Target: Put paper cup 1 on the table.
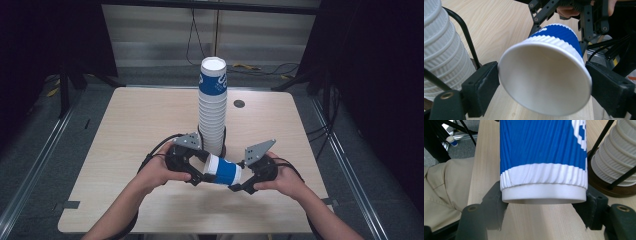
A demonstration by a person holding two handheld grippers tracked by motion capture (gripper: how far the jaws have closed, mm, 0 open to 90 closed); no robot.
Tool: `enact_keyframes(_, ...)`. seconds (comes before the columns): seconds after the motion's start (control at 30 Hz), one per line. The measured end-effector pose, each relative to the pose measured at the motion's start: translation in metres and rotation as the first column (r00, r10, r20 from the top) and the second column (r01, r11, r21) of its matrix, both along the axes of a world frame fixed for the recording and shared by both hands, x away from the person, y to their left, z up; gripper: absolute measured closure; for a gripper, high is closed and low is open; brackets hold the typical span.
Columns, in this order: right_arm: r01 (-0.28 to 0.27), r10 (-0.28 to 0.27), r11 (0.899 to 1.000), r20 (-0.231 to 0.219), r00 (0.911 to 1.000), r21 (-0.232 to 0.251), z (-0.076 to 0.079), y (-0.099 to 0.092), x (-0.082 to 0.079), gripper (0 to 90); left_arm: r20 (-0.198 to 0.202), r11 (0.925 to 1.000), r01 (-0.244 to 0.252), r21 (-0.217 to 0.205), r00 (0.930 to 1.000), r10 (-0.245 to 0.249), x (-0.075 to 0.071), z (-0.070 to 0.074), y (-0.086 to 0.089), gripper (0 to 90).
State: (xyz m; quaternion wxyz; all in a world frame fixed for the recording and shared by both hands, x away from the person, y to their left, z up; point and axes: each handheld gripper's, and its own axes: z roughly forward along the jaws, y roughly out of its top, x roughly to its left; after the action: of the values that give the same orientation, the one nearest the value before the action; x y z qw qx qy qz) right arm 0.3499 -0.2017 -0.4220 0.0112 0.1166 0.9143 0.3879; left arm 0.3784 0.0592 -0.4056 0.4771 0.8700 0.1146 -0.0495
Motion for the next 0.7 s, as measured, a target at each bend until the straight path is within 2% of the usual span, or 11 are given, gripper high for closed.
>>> enact_keyframes(0.23, -0.004, 0.004, 1.0, 0.011, 0.9999, 0.016, 0.0004, 0.0026, -0.0004, 32.0, -0.001, 1.0, -0.002, -0.004, 1.0, 0.002, 0.0002, -0.0024, -0.0015, 10.9)
enact_keyframes(0.33, -0.004, 0.003, 1.0, 0.009, 1.0, 0.018, 0.0002, 0.0022, -0.0003, 32.0, 0.004, 1.0, 0.009, -0.002, 0.9999, -0.009, -0.0003, -0.0025, -0.0016, 11.3)
enact_keyframes(0.7, -0.004, 0.003, 0.999, 0.019, 0.9998, 0.035, -0.0005, 0.0008, -0.0009, 32.0, 0.01, 1.0, 0.006, -0.007, 0.9999, -0.006, -0.0007, -0.0017, -0.0026, 11.5)
